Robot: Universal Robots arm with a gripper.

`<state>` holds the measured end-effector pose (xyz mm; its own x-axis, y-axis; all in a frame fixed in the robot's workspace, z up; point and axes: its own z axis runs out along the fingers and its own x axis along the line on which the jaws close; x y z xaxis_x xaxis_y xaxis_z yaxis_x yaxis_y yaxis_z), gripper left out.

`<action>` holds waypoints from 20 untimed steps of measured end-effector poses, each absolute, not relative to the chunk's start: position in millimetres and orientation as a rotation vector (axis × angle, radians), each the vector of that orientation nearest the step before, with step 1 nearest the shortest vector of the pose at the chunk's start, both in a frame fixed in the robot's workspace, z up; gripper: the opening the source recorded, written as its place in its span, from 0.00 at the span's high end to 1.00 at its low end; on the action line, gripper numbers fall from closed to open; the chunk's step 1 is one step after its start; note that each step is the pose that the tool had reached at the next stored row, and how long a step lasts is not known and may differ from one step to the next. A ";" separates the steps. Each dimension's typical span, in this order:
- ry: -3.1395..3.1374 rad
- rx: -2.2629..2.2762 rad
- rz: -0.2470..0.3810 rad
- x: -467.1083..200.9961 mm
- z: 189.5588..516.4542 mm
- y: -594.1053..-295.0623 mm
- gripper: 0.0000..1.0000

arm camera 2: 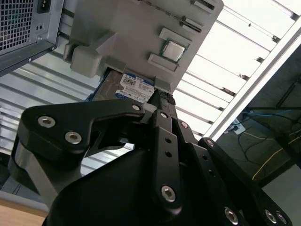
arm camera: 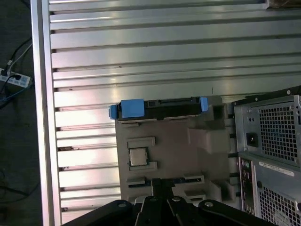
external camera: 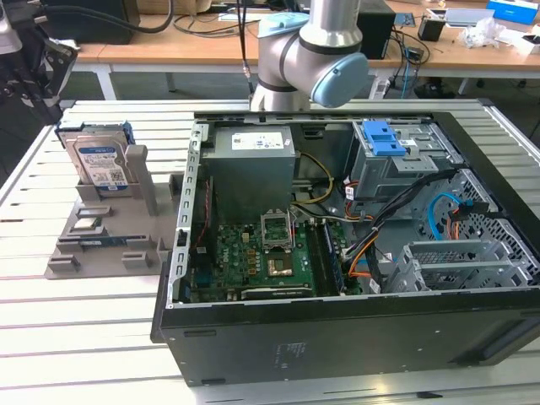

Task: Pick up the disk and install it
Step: 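Reach for the disk, then pick up the disk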

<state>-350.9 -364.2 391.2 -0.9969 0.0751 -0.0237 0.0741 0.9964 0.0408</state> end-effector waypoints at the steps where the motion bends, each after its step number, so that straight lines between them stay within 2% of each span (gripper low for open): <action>1: 3.114 0.116 0.062 -351.3 391.0 -362.6 0.89; 20: 3.114 0.116 0.062 -363.6 390.0 -353.9 0.89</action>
<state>-363.6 -353.9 390.0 -0.9969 0.0751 -0.0236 0.0741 0.9964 0.0408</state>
